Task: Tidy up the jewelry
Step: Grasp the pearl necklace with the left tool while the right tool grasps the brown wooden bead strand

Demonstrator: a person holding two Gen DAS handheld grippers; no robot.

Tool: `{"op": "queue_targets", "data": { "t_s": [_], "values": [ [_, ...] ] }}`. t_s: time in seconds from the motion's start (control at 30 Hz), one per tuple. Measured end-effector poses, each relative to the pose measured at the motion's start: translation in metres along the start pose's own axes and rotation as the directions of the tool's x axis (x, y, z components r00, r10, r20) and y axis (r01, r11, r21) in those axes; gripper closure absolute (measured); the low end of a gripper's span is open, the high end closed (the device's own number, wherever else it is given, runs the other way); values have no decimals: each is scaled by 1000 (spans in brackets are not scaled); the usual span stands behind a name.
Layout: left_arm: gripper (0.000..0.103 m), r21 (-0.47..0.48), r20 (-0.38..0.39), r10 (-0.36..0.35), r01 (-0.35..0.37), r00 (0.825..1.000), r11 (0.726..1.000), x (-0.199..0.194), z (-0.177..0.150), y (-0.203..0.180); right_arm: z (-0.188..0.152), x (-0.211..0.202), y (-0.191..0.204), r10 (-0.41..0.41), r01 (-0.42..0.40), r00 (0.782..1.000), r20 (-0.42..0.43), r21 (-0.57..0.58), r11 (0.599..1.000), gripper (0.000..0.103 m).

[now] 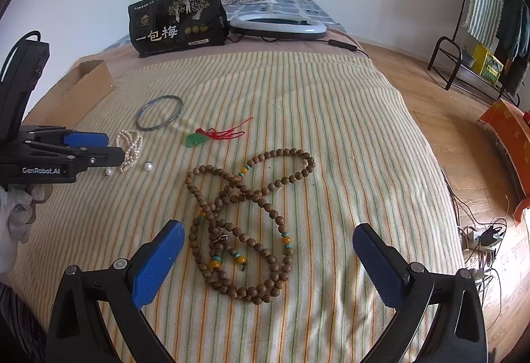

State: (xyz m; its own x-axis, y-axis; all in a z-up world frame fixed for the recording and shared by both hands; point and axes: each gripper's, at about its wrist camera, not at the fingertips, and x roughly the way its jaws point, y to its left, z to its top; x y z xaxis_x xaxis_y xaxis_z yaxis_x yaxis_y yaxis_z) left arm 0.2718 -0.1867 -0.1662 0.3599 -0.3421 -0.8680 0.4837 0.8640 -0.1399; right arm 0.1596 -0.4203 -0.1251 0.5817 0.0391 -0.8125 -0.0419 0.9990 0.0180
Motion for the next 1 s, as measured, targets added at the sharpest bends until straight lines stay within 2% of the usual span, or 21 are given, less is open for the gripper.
{"op": "queue_targets", "data": {
  "t_s": [0.3, 0.5, 0.6, 0.77, 0.83, 0.87, 0.93, 0.97, 1.0],
  "values": [
    [46, 36, 21, 89, -90, 996, 995, 17, -1, -10, 0, 12, -2, 25, -25, 1000, -13, -4, 1000, 0],
    [49, 45, 48, 117, -119, 992, 992, 20, -2, -10, 1, 28, 1, 65, -65, 997, -41, -12, 998, 0],
    [59, 45, 61, 123, -126, 990, 991, 19, -4, -10, 3, 37, 9, 74, -77, 995, -65, -37, 996, 0],
    [87, 27, 74, 111, -113, 991, 993, 20, -1, -4, 6, 50, 21, 49, -57, 994, -95, -85, 995, 0],
    [92, 20, 78, 102, -104, 992, 994, 20, -1, -2, 5, 53, 27, 21, -31, 995, -99, -110, 993, 1],
    [94, 13, 78, 93, -94, 993, 995, 20, -1, -1, 4, 53, 27, 15, -26, 995, -96, -115, 993, 3],
    [95, -1, 77, 75, -75, 994, 997, 19, 0, 2, 3, 50, 28, 43, -54, 995, -93, -118, 992, 20],
    [95, -8, 76, 68, -68, 995, 998, 18, -1, 4, 4, 48, 29, 44, -55, 995, -90, -121, 991, 25],
    [96, -12, 75, 65, -64, 995, 998, 17, -1, 4, 3, 47, 29, 41, -52, 995, -89, -126, 991, 36]
  ]
}}
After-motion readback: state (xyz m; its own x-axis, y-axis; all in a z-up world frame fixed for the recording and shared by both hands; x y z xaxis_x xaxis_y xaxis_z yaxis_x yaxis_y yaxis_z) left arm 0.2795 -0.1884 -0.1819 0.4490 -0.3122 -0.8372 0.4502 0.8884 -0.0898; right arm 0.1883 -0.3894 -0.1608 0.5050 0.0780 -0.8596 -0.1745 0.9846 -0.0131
